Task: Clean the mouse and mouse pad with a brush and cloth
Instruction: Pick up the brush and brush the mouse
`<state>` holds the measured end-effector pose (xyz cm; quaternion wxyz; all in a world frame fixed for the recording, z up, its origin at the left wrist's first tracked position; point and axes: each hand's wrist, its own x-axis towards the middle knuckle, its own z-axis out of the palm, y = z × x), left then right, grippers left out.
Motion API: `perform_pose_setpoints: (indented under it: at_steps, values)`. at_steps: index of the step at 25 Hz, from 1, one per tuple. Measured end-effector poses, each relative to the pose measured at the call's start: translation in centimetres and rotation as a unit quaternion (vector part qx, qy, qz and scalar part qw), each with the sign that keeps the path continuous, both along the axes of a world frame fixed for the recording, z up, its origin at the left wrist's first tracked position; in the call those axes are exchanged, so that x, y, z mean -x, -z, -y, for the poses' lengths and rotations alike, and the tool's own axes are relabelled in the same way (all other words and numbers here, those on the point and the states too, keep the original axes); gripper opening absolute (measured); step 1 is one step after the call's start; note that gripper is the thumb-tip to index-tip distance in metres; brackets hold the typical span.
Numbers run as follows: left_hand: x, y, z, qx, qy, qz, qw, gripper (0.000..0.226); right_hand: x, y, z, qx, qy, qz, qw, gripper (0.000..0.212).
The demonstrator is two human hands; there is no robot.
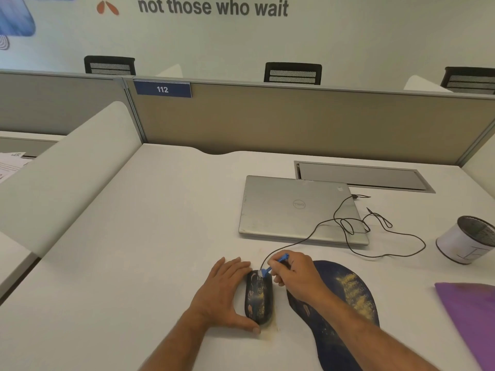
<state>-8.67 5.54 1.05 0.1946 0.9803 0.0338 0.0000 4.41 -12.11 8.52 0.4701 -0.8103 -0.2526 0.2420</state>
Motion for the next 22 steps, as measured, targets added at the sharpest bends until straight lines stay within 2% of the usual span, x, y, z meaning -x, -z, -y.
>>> perform_pose_setpoints:
  at_steps: [5, 9, 14, 18, 22]
  values:
    - [-0.1, -0.2, 0.1, 0.006, -0.002, -0.019, 1.0, 0.127, -0.2, -0.3, 0.2, -0.03, 0.013, 0.027, 0.999, 0.01]
    - [0.0, -0.1, 0.0, 0.008, -0.001, -0.001, 1.0, 0.128, 0.5, -0.2, 0.5, -0.009, -0.054, 0.036, 0.998, 0.012]
    - [0.0, 0.0, 0.0, 0.005, 0.002, 0.003, 1.0, 0.128, 0.9, -0.1, 1.4, -0.034, -0.051, 0.068, 0.996, 0.011]
    - [0.0, 0.1, -0.1, 0.01, 0.004, 0.009, 1.0, 0.127, 1.2, -0.2, 2.3, -0.015, -0.12, 0.049, 0.991, 0.011]
    - [0.0, 0.3, -0.1, 0.005, 0.005, 0.011, 1.0, 0.127, 1.0, -0.1, 2.7, -0.043, -0.095, 0.072, 0.992, 0.011]
